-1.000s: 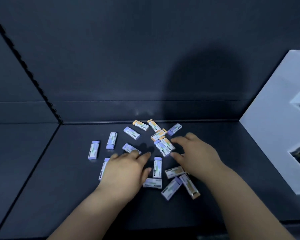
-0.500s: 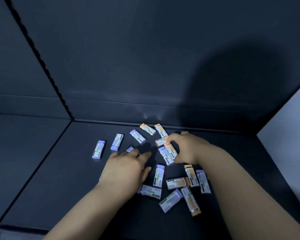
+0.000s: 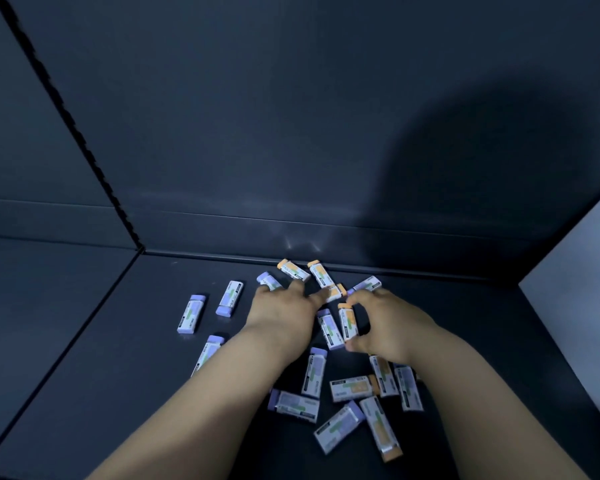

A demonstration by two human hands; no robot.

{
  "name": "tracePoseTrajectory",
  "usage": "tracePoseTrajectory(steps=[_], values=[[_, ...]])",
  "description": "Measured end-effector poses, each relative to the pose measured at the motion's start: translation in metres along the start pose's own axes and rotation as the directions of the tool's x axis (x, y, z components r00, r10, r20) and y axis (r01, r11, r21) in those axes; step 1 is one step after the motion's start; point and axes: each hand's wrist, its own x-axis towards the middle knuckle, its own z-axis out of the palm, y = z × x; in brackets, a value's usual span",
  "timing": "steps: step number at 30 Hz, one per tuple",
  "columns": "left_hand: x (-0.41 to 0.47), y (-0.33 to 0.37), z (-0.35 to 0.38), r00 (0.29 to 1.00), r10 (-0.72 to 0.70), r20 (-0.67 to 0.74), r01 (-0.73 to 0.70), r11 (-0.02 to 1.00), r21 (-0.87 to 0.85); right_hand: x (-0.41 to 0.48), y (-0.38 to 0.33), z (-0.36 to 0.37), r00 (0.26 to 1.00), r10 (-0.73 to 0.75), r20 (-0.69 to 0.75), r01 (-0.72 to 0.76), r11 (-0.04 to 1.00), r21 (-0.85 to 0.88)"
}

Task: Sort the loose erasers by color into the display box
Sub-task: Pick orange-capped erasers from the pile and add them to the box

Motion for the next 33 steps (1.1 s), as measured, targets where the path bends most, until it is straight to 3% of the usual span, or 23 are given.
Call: tracePoseTrajectory(steps=[3, 9, 16, 21, 24, 29, 33], values=[[0.003, 0.004, 0.005, 0.998, -0.026, 0.061, 0.028, 0.999, -0.019, -0.003, -0.001, 0.003, 1.0, 0.003, -0.023, -0.002, 1.0, 0.011], [-0.018, 0.002, 0.003, 1.0, -0.022, 0.0, 0.022, 1.0, 0.006, -0.003, -0.003, 0.006, 0.999, -0.005, -0.04, 0.007, 0.999, 0.041], [-0.031, -0.023, -0.012, 0.998, -0.061, 0.032, 0.063, 0.997, -0.047, -0.002, -0.006, 0.01, 1.0, -0.011, -0.012, 0.012, 0.998, 0.069], [-0.015, -0.029, -0.017, 0.992, 0.028, 0.125, -0.011, 0.991, -0.132, -0.004, -0.007, 0.009, 1.0, -0.011, -0.005, 0.011, 0.998, 0.068], [-0.002, -0.028, -0.021, 0.988, 0.081, 0.13, -0.068, 0.992, -0.102, -0.006, -0.008, 0.012, 1.0, -0.023, -0.014, 0.024, 0.998, 0.057], [0.007, -0.024, -0.026, 0.954, 0.119, 0.275, -0.123, 0.992, -0.001, -0.007, -0.007, 0.013, 1.0, -0.016, -0.015, 0.017, 0.997, 0.074], [0.012, -0.024, -0.023, 0.965, 0.12, 0.234, -0.124, 0.992, 0.002, -0.006, -0.005, 0.013, 1.0, -0.015, 0.001, 0.015, 0.996, 0.084]])
